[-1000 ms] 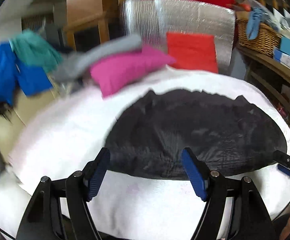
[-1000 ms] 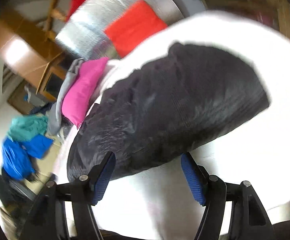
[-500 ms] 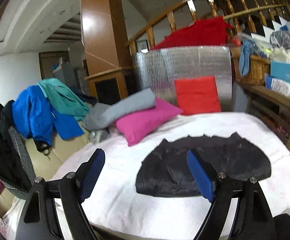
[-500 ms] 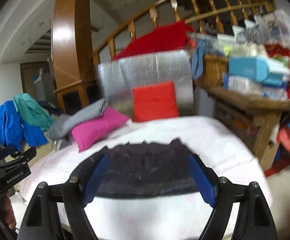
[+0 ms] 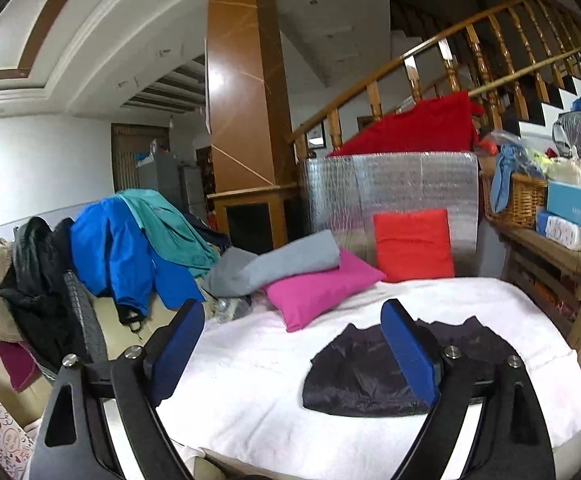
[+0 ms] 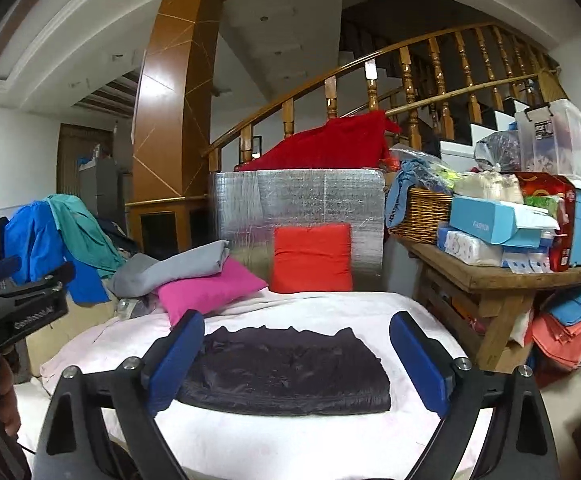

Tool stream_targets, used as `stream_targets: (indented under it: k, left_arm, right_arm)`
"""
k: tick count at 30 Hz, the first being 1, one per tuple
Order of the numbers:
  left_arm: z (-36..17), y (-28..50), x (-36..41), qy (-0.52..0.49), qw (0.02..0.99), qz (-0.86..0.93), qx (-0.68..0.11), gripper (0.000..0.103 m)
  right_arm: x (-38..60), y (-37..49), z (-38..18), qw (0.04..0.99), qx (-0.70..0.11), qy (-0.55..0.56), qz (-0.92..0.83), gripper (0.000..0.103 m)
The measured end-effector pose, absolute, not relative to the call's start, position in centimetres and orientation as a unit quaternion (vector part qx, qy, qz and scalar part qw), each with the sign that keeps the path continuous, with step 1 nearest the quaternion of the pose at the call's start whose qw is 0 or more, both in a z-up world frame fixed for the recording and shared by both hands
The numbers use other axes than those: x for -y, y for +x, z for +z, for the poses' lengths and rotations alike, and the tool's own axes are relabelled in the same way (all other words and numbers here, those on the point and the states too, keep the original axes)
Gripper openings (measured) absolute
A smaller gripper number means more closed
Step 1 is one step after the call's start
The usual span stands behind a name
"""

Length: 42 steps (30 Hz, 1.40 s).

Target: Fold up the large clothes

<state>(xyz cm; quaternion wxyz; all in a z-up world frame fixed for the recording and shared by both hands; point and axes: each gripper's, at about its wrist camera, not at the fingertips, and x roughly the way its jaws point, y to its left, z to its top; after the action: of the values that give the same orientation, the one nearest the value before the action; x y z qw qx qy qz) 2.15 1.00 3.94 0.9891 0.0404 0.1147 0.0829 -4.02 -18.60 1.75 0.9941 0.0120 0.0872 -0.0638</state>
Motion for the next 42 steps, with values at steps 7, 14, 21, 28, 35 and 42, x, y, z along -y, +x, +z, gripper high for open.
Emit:
stream_targets:
  k: [7, 14, 21, 28, 35, 42]
  left_arm:
    - [5.2, -0.6, -1.2, 0.050, 0.991, 0.074, -0.097, 0.092]
    - [5.9, -2.1, -1.0, 0.056, 0.992, 0.076, -0.082, 0.094]
    - [5.7, -2.3, -1.2, 0.056, 0.992, 0.077, -0.085, 0.094]
    - [5.5, -2.1, -1.2, 0.054, 0.992, 0.076, -0.090, 0.094]
    - [5.4, -2.2, -0.9, 0.055, 0.991, 0.075, -0.093, 0.094]
    - [5.1, -2.0, -0.9, 0.054, 0.991, 0.075, -0.099, 0.095]
  right_arm:
    - [17.9, -4.5, 1.9, 0.991, -0.117, 0.038, -0.060, 0.096]
    - [16.7, -4.7, 1.5, 0.988, -0.137, 0.035, -0.057, 0.096]
    - [16.3, -4.8, 1.2, 0.988, -0.139, 0.034, -0.056, 0.096]
    - [16.7, -4.4, 1.0, 0.987, -0.147, 0.035, -0.055, 0.096]
    - [16.8, -4.3, 0.9, 0.986, -0.150, 0.039, -0.055, 0.096]
    - [16.8, -4.0, 0.7, 0.986, -0.154, 0.038, -0.052, 0.096]
